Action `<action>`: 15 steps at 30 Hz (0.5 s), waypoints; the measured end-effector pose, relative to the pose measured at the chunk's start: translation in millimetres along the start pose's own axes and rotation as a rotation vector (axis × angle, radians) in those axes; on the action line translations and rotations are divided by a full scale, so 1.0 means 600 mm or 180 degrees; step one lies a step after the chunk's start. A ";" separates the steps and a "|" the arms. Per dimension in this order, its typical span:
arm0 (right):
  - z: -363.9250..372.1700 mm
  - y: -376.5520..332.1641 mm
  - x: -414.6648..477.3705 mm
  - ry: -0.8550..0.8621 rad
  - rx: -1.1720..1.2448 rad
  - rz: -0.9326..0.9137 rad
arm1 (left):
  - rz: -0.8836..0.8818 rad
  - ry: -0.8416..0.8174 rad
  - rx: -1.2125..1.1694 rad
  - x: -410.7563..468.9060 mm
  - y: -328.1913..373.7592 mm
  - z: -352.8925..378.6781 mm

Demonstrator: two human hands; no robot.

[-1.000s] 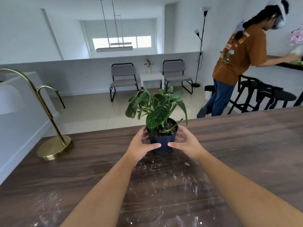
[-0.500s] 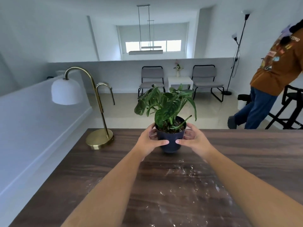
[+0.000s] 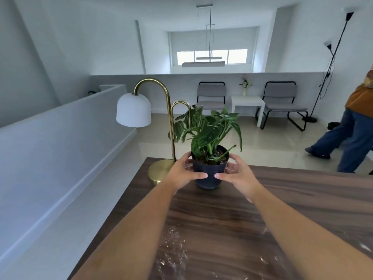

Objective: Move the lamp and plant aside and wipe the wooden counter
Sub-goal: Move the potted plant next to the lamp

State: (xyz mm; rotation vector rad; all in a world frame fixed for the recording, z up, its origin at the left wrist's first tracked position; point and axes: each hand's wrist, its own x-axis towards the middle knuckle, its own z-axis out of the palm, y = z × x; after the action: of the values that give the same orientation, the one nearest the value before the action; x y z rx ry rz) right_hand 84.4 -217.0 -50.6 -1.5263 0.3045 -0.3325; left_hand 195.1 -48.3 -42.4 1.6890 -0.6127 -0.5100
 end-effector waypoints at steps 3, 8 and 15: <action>0.008 0.003 0.004 0.0053 -0.0046 0.0029 | 0.0010 0.0007 0.0024 0.004 -0.011 -0.007; 0.012 0.008 0.000 0.0133 -0.0140 0.0066 | 0.0008 0.0022 0.0043 0.003 -0.026 -0.008; 0.016 -0.007 -0.031 0.0302 -0.0425 0.0183 | -0.0125 0.0078 0.0136 -0.018 -0.018 -0.009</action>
State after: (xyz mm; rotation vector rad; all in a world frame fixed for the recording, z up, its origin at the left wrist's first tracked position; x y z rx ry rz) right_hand 71.3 -200.7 -46.4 -1.6321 0.4521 -0.3452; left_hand 191.3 -35.5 -51.9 1.7480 -0.5773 -0.5067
